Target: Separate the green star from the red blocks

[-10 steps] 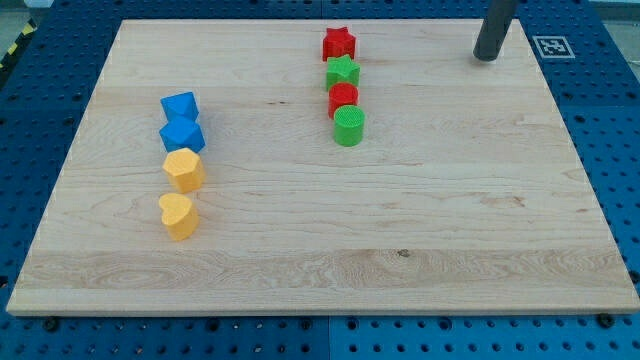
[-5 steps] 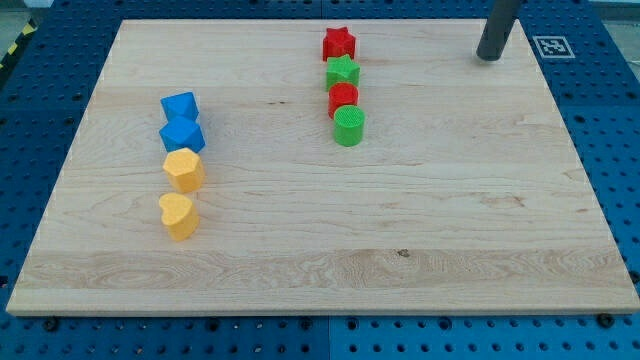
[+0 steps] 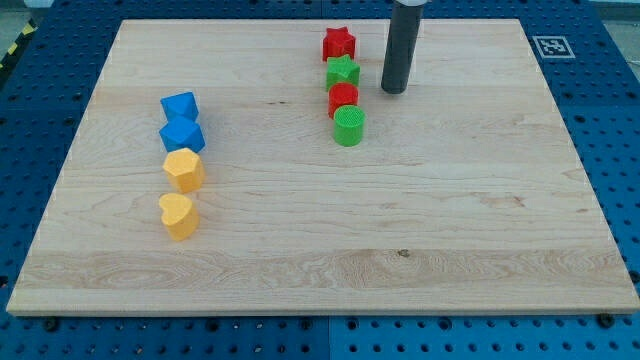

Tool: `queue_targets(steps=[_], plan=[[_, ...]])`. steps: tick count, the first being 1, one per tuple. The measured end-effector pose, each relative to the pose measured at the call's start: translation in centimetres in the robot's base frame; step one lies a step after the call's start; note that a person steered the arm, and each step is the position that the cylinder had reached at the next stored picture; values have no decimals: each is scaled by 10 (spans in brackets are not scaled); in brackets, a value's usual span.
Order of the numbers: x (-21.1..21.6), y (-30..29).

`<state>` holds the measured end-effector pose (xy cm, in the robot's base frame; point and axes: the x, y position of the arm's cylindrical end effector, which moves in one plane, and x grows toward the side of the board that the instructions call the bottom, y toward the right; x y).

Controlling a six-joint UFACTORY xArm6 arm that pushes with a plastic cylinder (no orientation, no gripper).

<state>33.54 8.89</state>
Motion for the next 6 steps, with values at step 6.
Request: queue_targets(steps=[6], plan=[[-17, -173]])
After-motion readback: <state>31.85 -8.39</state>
